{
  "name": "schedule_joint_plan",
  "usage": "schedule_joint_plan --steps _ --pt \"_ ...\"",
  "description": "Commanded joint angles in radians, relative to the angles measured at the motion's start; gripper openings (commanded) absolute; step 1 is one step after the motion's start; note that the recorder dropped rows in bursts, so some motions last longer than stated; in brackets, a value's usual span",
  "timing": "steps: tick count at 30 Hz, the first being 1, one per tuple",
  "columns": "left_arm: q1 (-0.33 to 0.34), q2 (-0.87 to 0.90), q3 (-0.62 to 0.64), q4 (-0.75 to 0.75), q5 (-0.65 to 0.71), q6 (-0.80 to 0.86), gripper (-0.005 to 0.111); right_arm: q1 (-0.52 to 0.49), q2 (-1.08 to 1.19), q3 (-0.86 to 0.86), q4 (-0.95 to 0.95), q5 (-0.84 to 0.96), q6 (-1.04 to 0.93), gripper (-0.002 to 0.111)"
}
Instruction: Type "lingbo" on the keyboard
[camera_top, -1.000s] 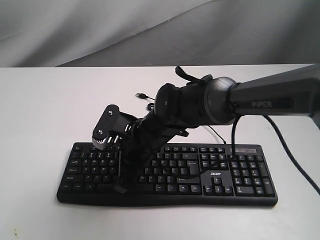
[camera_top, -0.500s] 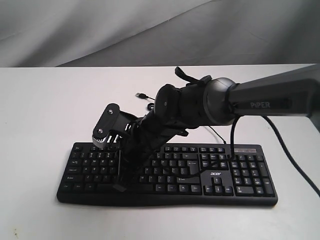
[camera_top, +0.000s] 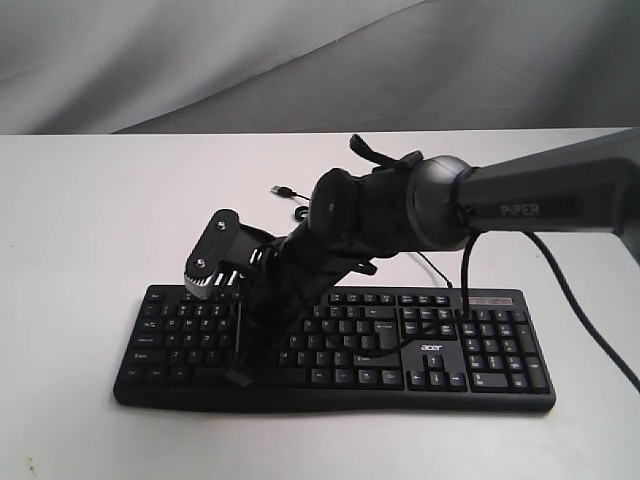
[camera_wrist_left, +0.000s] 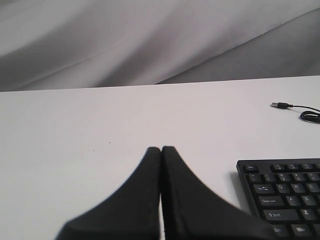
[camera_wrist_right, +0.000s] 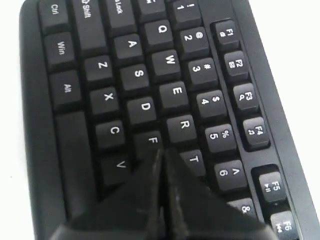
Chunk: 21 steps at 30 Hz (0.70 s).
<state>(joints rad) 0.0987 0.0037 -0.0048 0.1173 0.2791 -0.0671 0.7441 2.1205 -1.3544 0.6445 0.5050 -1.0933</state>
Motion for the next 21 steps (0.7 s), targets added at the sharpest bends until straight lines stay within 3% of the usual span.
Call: schedule_joint_plan --steps 1,8,21 --pt "0.003 -0.004 0.005 0.000 -0.013 -0.002 0.001 0.005 -0.042 -0.003 -0.013 0.042 0.011 0.000" --pt "0.003 -0.004 0.005 0.000 -0.013 -0.002 0.001 0.005 -0.040 -0.001 -0.024 0.118 0.050 0.000" --pt "0.003 -0.004 0.005 0.000 -0.013 -0.002 0.001 0.005 -0.025 0.022 -0.026 0.074 0.048 0.000"
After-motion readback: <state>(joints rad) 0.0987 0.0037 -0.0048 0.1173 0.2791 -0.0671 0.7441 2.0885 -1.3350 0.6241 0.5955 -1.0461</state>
